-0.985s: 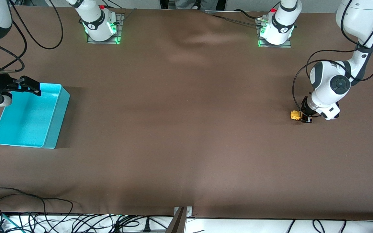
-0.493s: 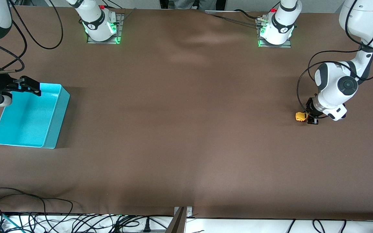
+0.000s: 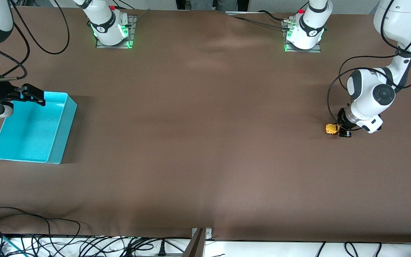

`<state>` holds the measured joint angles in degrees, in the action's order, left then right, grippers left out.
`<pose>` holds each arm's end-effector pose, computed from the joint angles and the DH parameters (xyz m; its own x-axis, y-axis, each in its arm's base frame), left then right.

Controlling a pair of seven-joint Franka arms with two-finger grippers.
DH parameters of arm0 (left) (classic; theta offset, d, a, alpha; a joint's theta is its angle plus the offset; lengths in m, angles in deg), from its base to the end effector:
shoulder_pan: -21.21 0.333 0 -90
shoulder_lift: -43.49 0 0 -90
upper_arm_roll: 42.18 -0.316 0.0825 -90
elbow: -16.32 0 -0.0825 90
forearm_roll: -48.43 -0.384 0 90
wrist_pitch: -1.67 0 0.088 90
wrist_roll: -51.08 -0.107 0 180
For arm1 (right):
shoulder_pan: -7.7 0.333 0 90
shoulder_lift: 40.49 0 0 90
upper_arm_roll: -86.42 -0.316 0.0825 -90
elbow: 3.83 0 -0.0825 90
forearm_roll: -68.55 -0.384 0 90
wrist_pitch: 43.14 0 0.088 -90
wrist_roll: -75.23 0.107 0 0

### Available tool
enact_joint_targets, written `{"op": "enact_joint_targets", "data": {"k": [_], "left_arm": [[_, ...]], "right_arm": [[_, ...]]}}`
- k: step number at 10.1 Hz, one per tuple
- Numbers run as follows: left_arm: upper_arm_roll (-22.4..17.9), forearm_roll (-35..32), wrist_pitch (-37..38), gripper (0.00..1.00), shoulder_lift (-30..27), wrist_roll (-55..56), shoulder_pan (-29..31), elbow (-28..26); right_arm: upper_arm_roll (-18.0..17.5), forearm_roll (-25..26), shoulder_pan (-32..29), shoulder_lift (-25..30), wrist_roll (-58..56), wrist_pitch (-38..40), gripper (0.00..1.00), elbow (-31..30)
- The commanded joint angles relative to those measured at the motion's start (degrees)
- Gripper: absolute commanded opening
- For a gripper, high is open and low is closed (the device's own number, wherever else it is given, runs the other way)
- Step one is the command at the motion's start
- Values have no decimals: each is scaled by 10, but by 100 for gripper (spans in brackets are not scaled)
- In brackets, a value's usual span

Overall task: Wind up and store yellow beetle car
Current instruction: 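Open the left gripper and release the car to roll toward the bin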

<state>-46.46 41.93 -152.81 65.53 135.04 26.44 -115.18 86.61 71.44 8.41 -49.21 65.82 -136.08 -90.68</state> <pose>0.5228 0.0851 0.1828 0.0468 0.9958 0.0792 0.9989 -0.0473 0.0036 0.6027 0.0005 0.5669 0.9831 0.1748 -0.0536 0.1771 -0.9833 0.0425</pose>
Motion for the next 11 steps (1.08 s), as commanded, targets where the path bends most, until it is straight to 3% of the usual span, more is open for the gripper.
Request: {"op": "enact_joint_targets", "data": {"k": [1, 2, 3, 8, 11], "left_arm": [[-4, 19, -32, 53, 62, -13, -2, 32], [-4, 18, -32, 68, 62, -7, -7, 33], [-4, 19, -31, 71, 62, -4, -9, 40], [-4, 18, -30, 71, 60, -4, -9, 41], [-3, 15, 3, 70, 18, -22, -10, 50]], "right_arm": [[-1, 0, -4, 4, -10, -3, 100, -4], [-1, 0, -3, 3, -10, -3, 100, -4], [-1, 0, -2, 3, -10, -3, 100, -4], [-5, 0, 2, -2, -11, -12, 100, -1], [-5, -5, 2, -3, -11, -11, 100, 7]]}}
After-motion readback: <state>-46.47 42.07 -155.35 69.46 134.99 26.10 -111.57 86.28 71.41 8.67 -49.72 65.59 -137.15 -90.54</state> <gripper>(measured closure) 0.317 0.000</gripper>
